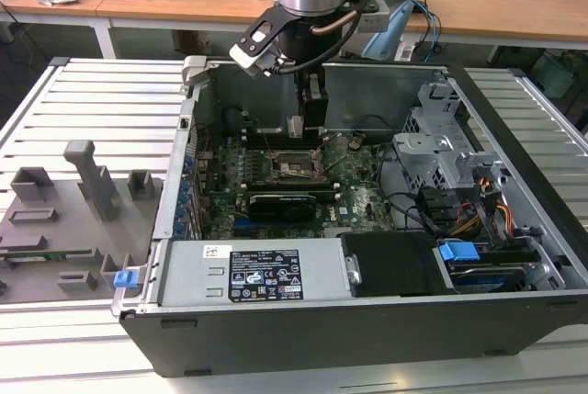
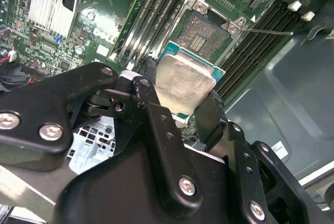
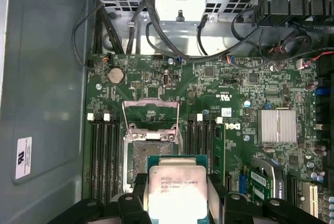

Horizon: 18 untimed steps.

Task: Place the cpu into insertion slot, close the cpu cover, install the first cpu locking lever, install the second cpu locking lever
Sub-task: 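Place the cpu into insertion slot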

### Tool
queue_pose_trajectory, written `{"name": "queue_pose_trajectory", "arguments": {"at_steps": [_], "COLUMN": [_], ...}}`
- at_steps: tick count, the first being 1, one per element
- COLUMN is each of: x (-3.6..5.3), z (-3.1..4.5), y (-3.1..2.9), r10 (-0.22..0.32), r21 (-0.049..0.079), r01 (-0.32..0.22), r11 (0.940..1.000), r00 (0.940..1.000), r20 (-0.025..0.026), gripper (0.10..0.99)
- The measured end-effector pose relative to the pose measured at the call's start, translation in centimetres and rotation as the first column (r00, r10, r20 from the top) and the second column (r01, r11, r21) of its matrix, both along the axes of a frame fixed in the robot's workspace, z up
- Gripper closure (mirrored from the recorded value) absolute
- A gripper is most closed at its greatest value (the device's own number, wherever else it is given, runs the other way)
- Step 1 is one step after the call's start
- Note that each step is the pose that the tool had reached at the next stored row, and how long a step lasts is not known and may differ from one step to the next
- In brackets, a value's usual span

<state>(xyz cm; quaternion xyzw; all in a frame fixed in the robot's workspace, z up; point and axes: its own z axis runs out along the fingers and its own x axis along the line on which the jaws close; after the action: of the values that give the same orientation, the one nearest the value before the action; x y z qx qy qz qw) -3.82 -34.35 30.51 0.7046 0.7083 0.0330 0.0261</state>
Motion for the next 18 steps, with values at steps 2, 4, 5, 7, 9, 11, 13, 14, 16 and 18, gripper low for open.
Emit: {"name": "queue_pose_trajectory", "arguments": {"at_steps": [2, 4, 5, 7, 9, 11, 13, 14, 16, 18], "x": [0.0, 0.0, 0.0, 0.0, 0.0, 0.0, -0.01, 0.0, -0.01, -0.01], "z": [-0.01, -0.09, -0.15, -0.19, -0.21, -0.23, -0.27, -0.28, -0.37, -0.52], "y": [-0.01, 0.0, 0.0, 0.0, 0.0, 0.0, 0.0, 0.0, 0.0, 0.0], "r10": [0.0, 0.0, 0.0, 0.0, 0.0, 0.0, 0.0, 0.0, 0.0, 0.0], "r21": [0.0, 0.0, 0.0, 0.0, 0.0, 0.0, 0.0, 0.0, 0.0, 0.0], "r01": [0.0, 0.0, 0.0, 0.0, 0.0, 0.0, 0.0, 0.0, 0.0, 0.0], "r11": [1.0, 1.0, 1.0, 1.0, 1.0, 1.0, 1.0, 1.0, 1.0, 1.0], "r00": [1.0, 1.0, 1.0, 1.0, 1.0, 1.0, 1.0, 1.0, 1.0, 1.0], "r20": [-0.0001, 0.0001, 0.0, -0.0001, -0.0001, -0.0001, 0.0001, 0.0, 0.0002, 0.0], "gripper": [0.549, 0.549, 0.549, 0.549, 0.549, 0.549, 0.549, 0.549, 0.549, 0.549]}}
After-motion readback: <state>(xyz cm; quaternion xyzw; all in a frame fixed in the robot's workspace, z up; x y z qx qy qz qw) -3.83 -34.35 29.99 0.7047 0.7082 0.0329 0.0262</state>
